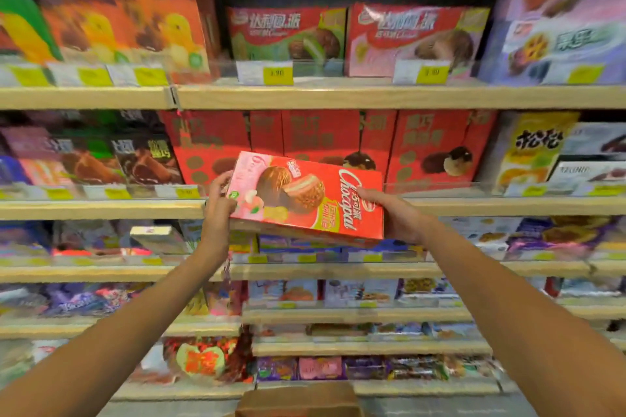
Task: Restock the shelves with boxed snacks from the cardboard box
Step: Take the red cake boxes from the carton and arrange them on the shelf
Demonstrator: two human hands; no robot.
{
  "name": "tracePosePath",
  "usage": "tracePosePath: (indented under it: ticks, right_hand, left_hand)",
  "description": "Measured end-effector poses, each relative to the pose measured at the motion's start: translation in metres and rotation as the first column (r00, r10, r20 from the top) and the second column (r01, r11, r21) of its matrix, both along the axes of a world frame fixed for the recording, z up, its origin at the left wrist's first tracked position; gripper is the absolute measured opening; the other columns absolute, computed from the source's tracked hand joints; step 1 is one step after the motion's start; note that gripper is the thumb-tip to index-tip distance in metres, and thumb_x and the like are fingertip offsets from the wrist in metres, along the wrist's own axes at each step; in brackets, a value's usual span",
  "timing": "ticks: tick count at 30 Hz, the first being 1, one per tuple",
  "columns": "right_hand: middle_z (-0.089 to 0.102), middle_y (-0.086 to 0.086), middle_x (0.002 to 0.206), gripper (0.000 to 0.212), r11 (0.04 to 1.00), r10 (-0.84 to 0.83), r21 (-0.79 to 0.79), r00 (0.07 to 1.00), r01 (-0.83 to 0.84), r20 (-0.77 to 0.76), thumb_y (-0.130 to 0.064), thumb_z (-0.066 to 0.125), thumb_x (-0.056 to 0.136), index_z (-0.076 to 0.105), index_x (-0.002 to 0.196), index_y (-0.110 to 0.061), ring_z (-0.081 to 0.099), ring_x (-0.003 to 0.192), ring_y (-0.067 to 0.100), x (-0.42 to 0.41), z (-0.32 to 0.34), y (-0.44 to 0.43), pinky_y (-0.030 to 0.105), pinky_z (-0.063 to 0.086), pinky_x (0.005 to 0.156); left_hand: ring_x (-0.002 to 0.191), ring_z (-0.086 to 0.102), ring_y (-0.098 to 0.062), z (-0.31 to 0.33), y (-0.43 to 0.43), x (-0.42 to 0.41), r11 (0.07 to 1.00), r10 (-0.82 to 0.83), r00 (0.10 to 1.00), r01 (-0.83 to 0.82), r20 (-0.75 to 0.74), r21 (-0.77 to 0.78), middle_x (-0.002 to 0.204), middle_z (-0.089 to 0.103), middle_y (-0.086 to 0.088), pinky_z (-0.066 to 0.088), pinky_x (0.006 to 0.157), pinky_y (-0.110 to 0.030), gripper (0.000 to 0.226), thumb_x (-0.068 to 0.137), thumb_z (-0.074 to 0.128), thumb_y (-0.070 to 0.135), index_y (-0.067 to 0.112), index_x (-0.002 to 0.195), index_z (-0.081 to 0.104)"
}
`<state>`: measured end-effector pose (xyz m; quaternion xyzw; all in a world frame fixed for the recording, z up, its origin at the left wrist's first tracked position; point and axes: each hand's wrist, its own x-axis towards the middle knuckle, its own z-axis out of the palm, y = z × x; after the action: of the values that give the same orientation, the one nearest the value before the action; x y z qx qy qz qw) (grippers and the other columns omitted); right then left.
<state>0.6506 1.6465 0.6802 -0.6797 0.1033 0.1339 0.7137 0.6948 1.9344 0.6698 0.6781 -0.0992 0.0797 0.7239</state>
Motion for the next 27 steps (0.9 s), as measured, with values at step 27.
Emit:
tracePosePath:
  ticks: [27]
  right_hand:
    - [0.072, 0.005, 0.101, 0.075, 0.976, -0.214, 0.086, 0.832, 0.198, 0.512, -0.074, 0.018, 0.086, 0.064, 0.109, -0.019, 0.067, 0.094, 0.018, 0.028, 0.224, -0.047, 0.039, 0.05, 0.083]
  left_hand:
    - [0.087, 0.058, 0.009, 0.224, -0.059, 0.022, 0.965, -0.177, 0.707, -0.012, 0.685, 0.261, 0.108, 0.053, 0.006, 0.049, 0.069, -0.011, 0.062, 0.075, 0.075, 0.031, 0.029, 0.124, 0.038]
